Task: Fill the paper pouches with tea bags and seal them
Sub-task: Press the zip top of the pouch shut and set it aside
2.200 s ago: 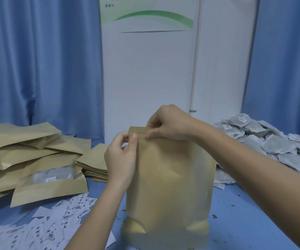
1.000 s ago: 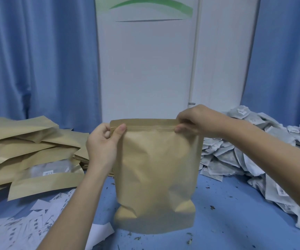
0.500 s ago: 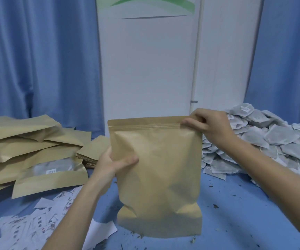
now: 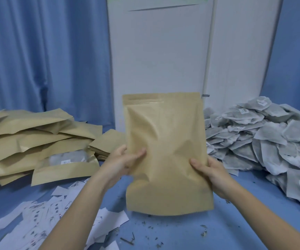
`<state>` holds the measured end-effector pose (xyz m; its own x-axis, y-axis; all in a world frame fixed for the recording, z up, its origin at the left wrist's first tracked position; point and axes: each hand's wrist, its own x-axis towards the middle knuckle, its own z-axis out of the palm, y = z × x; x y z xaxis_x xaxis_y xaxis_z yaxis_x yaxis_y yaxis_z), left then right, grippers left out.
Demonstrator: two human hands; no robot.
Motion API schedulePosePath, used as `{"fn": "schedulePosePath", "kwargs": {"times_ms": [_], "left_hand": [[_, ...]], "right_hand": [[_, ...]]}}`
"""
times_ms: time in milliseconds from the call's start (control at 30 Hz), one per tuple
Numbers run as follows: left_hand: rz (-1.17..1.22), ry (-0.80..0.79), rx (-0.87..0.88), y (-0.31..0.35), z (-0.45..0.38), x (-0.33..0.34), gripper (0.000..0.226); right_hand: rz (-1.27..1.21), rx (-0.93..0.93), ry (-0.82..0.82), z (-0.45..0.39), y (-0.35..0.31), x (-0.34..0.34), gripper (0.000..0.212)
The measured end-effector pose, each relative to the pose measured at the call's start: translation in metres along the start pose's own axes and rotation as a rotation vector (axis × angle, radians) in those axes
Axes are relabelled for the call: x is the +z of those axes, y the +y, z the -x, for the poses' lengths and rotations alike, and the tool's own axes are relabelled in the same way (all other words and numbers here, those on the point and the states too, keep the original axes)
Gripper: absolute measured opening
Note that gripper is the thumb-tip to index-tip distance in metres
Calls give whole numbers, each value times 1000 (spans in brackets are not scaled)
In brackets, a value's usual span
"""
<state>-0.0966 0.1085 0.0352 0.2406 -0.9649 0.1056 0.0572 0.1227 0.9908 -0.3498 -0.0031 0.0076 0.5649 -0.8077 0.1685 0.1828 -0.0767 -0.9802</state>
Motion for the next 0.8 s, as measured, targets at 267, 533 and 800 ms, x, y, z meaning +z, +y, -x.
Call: {"fn": "schedulePosePath", "kwargs": {"times_ms": [267, 533, 800], "left_hand": [[326, 3, -52, -15, 51, -68, 34], [775, 464, 243, -3, 95, -164, 35], [677, 551, 71, -9, 69, -190, 43]], "right_hand": [[-329, 73, -19, -27, 14, 73, 43], [-192, 172, -454, -98, -40, 375, 40], [-106, 292, -419, -117, 19, 399, 56]]}}
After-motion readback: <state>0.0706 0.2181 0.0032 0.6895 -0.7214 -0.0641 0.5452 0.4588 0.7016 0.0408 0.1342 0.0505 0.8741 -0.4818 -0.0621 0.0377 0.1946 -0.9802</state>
